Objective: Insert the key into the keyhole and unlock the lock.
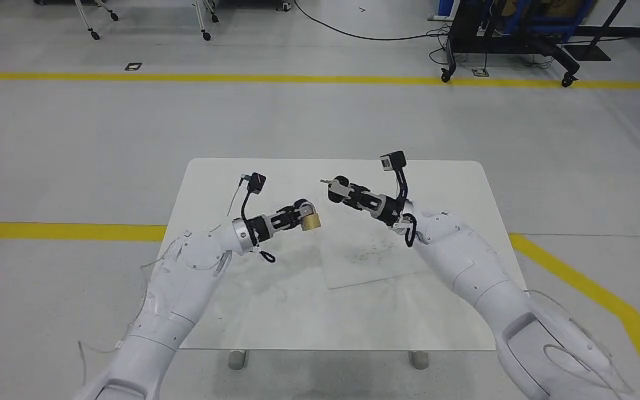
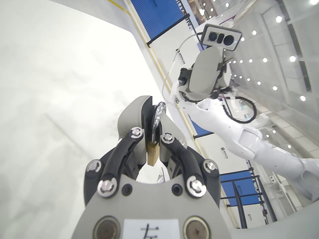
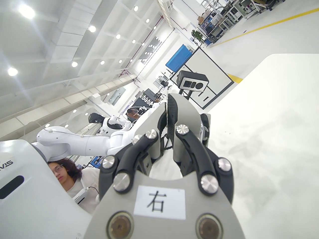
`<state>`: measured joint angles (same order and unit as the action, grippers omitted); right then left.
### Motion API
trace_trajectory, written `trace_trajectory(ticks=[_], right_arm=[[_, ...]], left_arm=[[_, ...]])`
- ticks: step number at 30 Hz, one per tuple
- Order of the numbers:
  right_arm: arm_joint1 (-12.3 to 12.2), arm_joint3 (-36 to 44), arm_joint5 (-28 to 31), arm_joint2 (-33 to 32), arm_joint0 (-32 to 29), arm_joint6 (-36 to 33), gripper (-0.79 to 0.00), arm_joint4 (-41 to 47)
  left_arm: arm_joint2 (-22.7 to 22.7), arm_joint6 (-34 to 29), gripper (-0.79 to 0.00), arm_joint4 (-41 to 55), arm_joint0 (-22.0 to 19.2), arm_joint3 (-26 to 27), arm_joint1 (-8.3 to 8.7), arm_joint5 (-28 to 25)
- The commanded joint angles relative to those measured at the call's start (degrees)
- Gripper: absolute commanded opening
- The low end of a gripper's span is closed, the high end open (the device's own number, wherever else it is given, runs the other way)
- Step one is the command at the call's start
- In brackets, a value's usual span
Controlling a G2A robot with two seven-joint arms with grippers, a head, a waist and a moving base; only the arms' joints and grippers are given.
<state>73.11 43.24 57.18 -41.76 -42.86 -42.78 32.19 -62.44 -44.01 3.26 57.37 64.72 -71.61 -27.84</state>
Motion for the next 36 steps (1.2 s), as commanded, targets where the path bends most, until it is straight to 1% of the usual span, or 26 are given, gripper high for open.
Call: trace_trajectory(ticks=[1, 2, 4, 7, 10, 13, 15, 16, 18, 26, 27, 29, 31, 36], right_arm=[[0.00, 0.00, 0.00, 0.00, 0.00, 0.00, -0.785, 0.00], [0.00, 0.00, 0.00, 0.00, 0.00, 0.00, -0.785, 0.00], [-0.20, 2.26, -1.16, -1.05, -1.25, 1.64, -0.785, 1.31], [-1.32, 5.15, -3.05, -3.89, -3.89, 2.63, -0.785, 3.40], [-2.96, 8.77, -4.31, -7.48, -7.40, 3.56, -0.785, 2.91], [-4.95, 13.44, -5.00, -11.94, -11.73, 5.48, -0.785, -0.97], [-6.41, 17.11, -5.84, -15.55, -14.73, 7.71, -0.785, -6.73], [-7.04, 19.83, -6.76, -17.22, -16.57, 9.00, -0.785, -9.19], [-7.22, 20.90, -7.11, -17.71, -17.25, 9.34, -0.785, -9.67], [-7.22, 20.90, -7.11, -17.71, -17.25, 9.34, -0.785, -9.67], [-7.22, 20.90, -7.11, -17.71, -17.25, 9.34, -0.770, -9.67], [-7.22, 20.90, -7.11, -17.71, -17.25, 9.34, -0.785, -9.67], [-7.22, 20.90, -7.11, -17.71, -17.25, 9.34, -0.785, -9.67], [-6.83, 25.22, -10.11, -17.05, -20.22, 11.47, -0.785, -7.22]], left_arm=[[0.69, -0.47, -0.785, 2.73, 0.00, 0.21, -0.33, 3.55], [0.90, -0.94, -0.785, 5.72, -0.49, -0.09, -0.61, 5.12], [1.38, -3.36, -0.785, 14.39, -2.10, -2.34, -1.39, 10.49], [2.71, -5.51, -0.785, 22.70, -6.14, -7.83, -2.69, 18.63], [5.45, -6.07, -0.785, 24.00, -10.33, -12.71, -4.08, 21.66], [7.68, -8.23, -0.785, 27.70, -13.58, -17.44, -5.70, 23.86], [9.23, -9.85, -0.785, 28.44, -15.62, -20.40, -6.65, 24.33], [9.86, -10.33, -0.785, 28.49, -16.48, -21.66, -7.08, 23.57], [10.79, -11.91, -0.785, 28.15, -17.52, -23.39, -7.68, 20.41], [10.79, -11.91, -0.785, 28.15, -17.52, -23.39, -7.68, 20.41], [10.79, -11.91, -0.785, 28.15, -17.52, -23.39, -7.68, 20.41], [10.93, -10.82, -0.785, 27.62, -16.78, -22.20, -7.70, 20.37], [10.22, -8.68, -0.785, 28.15, -15.24, -20.03, -7.63, 18.66], [7.44, -5.85, -0.785, 38.21, -11.70, -16.63, -8.30, 17.01]])
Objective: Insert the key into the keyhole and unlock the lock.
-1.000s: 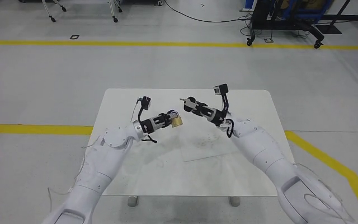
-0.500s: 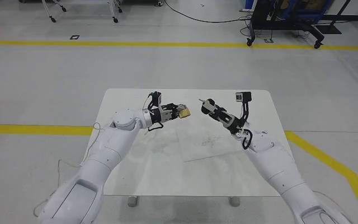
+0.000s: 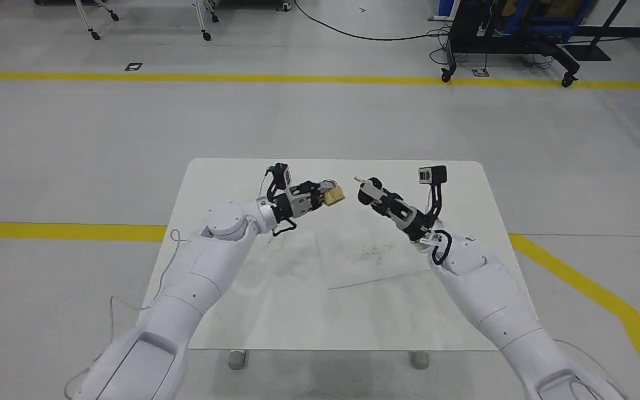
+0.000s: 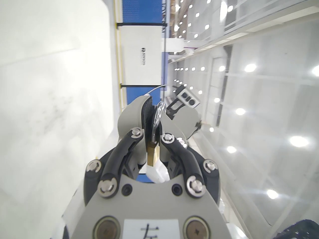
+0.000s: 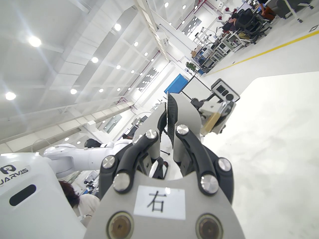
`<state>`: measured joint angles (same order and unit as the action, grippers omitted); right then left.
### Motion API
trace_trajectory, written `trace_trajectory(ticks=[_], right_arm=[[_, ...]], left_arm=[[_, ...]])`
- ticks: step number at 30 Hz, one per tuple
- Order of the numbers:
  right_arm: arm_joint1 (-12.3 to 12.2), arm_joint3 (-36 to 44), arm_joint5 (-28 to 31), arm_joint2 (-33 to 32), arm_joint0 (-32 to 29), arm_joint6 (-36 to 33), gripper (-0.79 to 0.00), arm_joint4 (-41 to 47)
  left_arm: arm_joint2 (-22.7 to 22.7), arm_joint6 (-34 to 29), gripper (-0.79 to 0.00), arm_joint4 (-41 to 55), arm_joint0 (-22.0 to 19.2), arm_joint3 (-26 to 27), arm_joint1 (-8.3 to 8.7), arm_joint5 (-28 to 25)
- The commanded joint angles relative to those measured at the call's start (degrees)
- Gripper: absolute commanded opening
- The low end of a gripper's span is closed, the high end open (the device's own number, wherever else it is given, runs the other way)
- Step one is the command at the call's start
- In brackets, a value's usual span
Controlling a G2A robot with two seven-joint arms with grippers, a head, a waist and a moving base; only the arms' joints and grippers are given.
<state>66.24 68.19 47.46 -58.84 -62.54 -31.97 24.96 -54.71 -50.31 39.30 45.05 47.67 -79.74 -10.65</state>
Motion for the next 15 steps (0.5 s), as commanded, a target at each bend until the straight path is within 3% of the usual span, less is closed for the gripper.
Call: trace_trajectory(ticks=[1, 6, 10, 15], right_arm=[[0.12, 0.91, -0.67, 0.11, -1.40, 1.44, -0.785, -0.03], [-0.39, 6.62, -3.25, -1.82, -7.96, 6.01, -0.785, -3.51], [-1.35, 18.07, -13.57, -5.32, -16.23, 13.46, -0.785, -10.41], [-1.70, 24.61, -21.56, -7.35, -20.46, 16.69, -0.785, -12.17]], left_arm=[[-0.44, 0.80, -0.785, 3.20, 1.00, 0.68, -0.33, -0.45], [0.65, 3.25, -0.785, 1.97, 1.93, 0.57, -1.07, -3.18], [1.05, 3.89, -0.785, 2.77, 1.29, -0.30, -1.84, -4.28], [1.87, 3.67, -0.785, 1.49, 0.75, -1.26, -2.54, -7.50]])
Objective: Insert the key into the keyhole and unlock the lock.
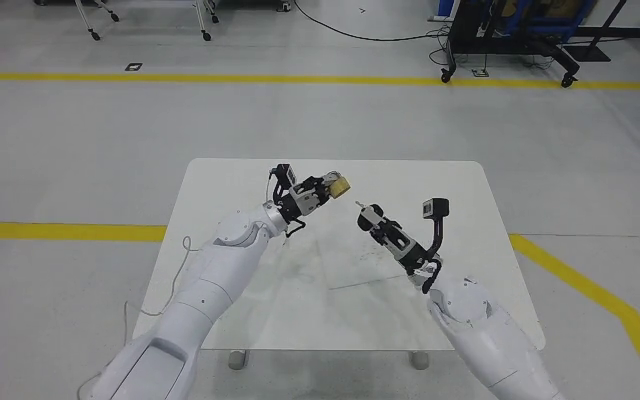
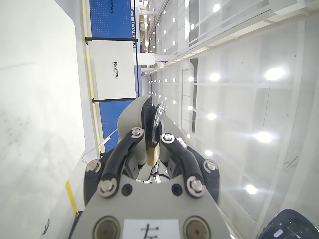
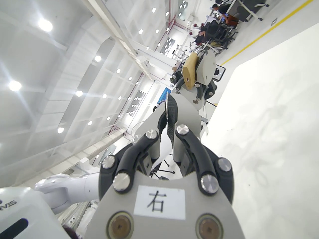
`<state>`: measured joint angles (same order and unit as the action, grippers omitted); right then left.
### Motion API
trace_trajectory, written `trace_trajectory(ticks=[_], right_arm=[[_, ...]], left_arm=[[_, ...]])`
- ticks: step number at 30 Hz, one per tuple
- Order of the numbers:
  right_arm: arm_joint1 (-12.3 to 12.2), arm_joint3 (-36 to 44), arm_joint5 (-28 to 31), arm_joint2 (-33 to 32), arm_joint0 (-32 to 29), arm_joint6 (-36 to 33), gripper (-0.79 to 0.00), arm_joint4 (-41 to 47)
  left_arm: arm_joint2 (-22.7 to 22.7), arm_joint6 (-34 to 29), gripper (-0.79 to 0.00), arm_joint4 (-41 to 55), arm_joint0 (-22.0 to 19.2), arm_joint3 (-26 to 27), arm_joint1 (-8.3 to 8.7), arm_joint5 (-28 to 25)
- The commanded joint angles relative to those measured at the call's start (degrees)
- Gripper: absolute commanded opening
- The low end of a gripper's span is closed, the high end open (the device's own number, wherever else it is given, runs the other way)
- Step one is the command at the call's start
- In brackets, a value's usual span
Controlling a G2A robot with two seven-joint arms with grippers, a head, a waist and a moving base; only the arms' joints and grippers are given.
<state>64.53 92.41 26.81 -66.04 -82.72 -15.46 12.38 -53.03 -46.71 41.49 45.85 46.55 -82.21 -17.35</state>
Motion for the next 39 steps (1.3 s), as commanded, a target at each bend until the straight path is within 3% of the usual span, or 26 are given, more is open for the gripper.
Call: trace_trajectory(ticks=[1, 9, 19, 39], right_arm=[[0.03, 0.82, -1.60, -0.36, -0.56, 0.39, -0.785, 0.84], [0.57, 2.51, -4.52, 0.73, -1.08, 4.42, -0.785, -6.01], [2.14, 0.50, -8.42, 3.73, 1.76, 9.59, -0.785, -8.23], [3.57, -1.38, -9.59, 4.03, 3.14, 8.64, -0.785, -6.62]], left_arm=[[0.46, 0.33, -0.785, -1.76, -0.05, -0.21, -0.16, -1.87], [0.07, 2.23, -0.785, -5.36, 0.32, -0.16, -0.29, -5.00], [-0.85, 0.81, -0.785, -3.75, 0.64, -0.27, -0.69, -2.29], [-1.91, 1.19, -0.785, -6.37, 0.64, -0.75, -1.24, -4.31]])
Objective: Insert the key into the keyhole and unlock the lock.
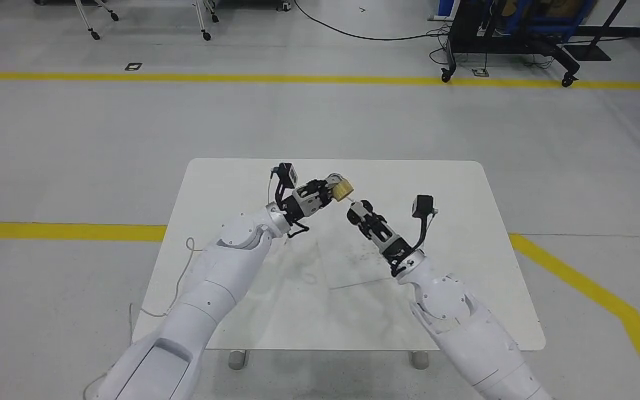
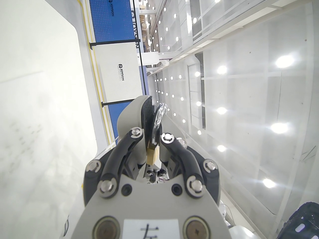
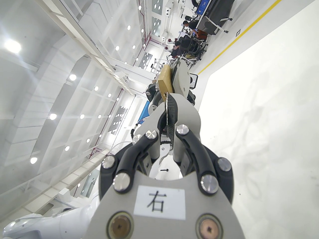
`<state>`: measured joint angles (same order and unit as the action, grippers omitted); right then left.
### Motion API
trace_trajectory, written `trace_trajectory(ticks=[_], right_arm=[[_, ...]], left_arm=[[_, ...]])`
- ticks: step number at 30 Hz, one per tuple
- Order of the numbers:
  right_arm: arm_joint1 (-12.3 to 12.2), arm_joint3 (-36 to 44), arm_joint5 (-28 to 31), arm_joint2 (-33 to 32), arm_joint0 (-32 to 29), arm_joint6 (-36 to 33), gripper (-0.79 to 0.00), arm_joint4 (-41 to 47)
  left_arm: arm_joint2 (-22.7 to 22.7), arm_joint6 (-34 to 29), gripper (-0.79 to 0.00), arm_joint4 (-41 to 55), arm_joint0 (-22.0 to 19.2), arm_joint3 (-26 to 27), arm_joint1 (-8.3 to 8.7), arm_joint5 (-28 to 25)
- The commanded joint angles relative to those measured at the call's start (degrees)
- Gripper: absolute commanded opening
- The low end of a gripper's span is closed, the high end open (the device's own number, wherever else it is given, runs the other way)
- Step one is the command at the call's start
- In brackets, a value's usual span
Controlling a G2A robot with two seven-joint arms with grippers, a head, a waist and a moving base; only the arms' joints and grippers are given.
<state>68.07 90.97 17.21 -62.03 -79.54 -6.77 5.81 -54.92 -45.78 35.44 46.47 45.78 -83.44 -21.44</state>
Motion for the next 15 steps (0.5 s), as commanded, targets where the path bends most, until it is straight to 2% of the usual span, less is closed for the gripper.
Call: trace_trajectory(ticks=[1, 6, 15], right_arm=[[0.08, 0.13, 0.06, 0.00, -0.08, -0.12, -0.785, -0.13], [0.32, 0.35, 0.20, -0.16, -0.31, -0.12, -0.785, -0.37], [0.93, -0.43, -1.05, -0.16, 0.19, 0.91, -0.785, -0.97]], left_arm=[[-0.07, 0.66, -0.785, -0.77, 0.06, 0.09, -0.02, -0.61], [-0.14, 2.41, -0.785, -2.90, 0.46, 0.62, -0.09, -2.05], [-0.68, 1.54, -0.785, -3.56, 0.84, 1.17, -0.17, -2.01]])
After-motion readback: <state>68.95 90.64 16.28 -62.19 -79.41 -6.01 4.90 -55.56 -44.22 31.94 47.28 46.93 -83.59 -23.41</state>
